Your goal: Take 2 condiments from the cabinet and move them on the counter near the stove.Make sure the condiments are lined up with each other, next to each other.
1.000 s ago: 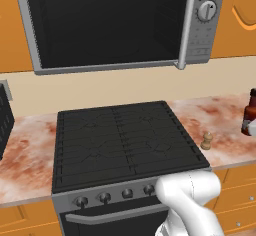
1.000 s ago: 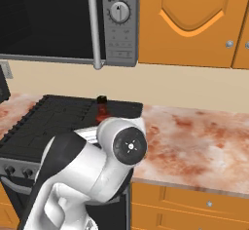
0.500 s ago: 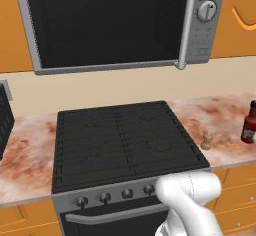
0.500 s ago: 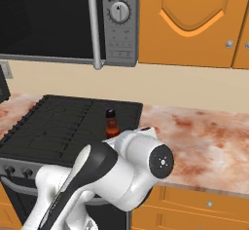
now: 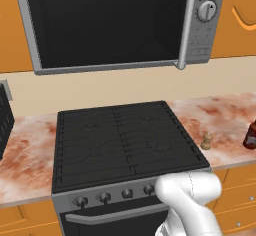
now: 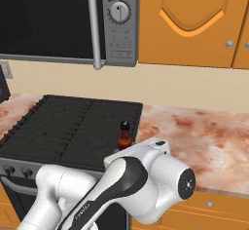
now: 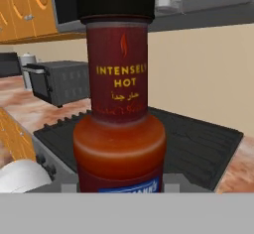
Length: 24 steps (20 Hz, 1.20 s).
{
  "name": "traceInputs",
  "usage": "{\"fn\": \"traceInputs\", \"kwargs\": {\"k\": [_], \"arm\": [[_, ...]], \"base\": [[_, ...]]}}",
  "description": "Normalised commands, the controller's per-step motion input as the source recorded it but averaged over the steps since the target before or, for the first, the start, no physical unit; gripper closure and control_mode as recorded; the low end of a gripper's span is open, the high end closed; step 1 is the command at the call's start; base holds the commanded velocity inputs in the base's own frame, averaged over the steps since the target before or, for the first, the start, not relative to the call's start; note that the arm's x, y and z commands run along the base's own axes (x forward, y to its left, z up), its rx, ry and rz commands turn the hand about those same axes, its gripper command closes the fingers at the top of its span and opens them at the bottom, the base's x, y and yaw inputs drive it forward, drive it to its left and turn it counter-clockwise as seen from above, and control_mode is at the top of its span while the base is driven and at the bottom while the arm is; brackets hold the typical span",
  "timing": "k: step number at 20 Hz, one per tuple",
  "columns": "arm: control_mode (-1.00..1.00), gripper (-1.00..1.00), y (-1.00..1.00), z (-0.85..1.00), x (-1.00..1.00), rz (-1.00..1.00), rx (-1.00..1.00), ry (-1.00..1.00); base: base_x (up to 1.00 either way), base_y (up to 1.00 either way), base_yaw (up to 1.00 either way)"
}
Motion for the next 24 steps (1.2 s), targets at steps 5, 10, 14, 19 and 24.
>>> {"fn": "traceInputs", "kwargs": {"k": [5,10,14,19,24], "arm": [[-1.00,1.00,-0.09,-0.15,0.15,0.00,0.12,-0.01],[-1.00,1.00,0.00,-0.21,0.26,0.00,0.08,0.00],[-1.00,1.00,0.00,-0.32,0.27,0.00,0.02,0.00],[-1.00,1.00,-0.07,-0.43,0.32,0.00,0.00,0.00],[-1.00,1.00,-0.10,-0.33,0.31,0.00,0.03,0.00]], "base": [[0.00,0.00,0.00],[0.00,0.00,0.00],[0.00,0.00,0.00],[0.00,0.00,0.00],[0.00,0.00,0.00]]}}
